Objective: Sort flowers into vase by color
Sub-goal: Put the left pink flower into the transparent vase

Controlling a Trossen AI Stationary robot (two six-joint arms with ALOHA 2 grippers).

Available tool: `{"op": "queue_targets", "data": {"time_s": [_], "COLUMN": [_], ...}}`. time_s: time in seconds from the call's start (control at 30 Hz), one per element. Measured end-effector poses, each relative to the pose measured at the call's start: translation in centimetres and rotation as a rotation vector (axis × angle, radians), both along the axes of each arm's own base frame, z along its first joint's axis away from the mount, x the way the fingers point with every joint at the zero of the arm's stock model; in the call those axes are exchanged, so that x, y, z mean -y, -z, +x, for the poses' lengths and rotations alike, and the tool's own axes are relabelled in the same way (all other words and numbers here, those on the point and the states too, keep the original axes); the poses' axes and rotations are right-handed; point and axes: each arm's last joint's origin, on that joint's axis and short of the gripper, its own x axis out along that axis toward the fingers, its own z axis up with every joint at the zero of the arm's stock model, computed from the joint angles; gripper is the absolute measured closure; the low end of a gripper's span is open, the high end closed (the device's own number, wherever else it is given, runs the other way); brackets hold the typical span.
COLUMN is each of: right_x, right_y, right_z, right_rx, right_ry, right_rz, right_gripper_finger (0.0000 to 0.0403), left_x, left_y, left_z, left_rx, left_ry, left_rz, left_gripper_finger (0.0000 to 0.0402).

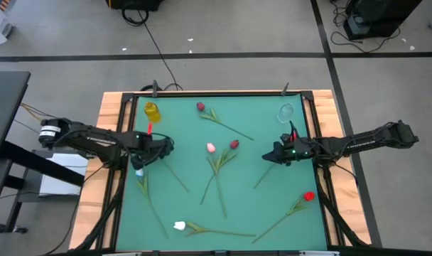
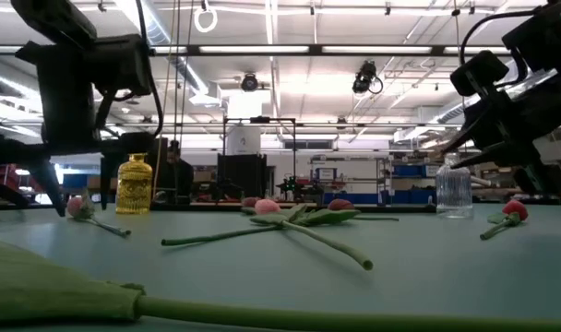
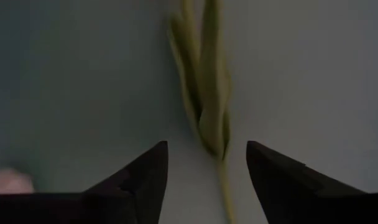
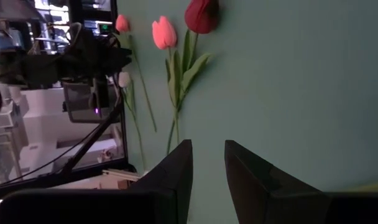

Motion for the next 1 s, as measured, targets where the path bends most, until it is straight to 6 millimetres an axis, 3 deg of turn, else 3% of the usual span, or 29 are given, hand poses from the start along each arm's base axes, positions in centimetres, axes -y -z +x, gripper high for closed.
{"op": "queue_targets", "data": {"time_s": [0.13,0.27,0.6,0.77,1.0], "right_x": [0.0,0.0,0.1,0.1,0.6], "right_y": [0.2,0.3,0.4,0.0,-0.7], "right_z": [-0.1,-0.1,0.0,0.2,0.5], "right_rx": [-0.027,-0.035,-0.037,0.013,0.085], "right_ry": [0.011,0.01,0.035,0.04,0.186], "right_rz": [-0.005,-0.005,-0.023,-0.022,-0.081], "right_gripper_finger": [0.0299,0.0299,0.0301,0.0307,0.0307], "left_x": [-0.8,-0.9,-0.9,-0.9,-1.7], "left_y": [0.9,1.3,1.5,0.7,-1.5], "left_z": [-0.3,-0.6,-0.8,0.0,3.2], "left_rx": [0.021,0.012,-0.012,0.025,0.278], "left_ry": [0.001,-0.016,0.055,0.128,0.325], "left_rz": [0.019,0.013,0.028,0.057,0.238], "left_gripper_finger": [0.0181,0.0216,0.0386,0.0386,0.0385]}}
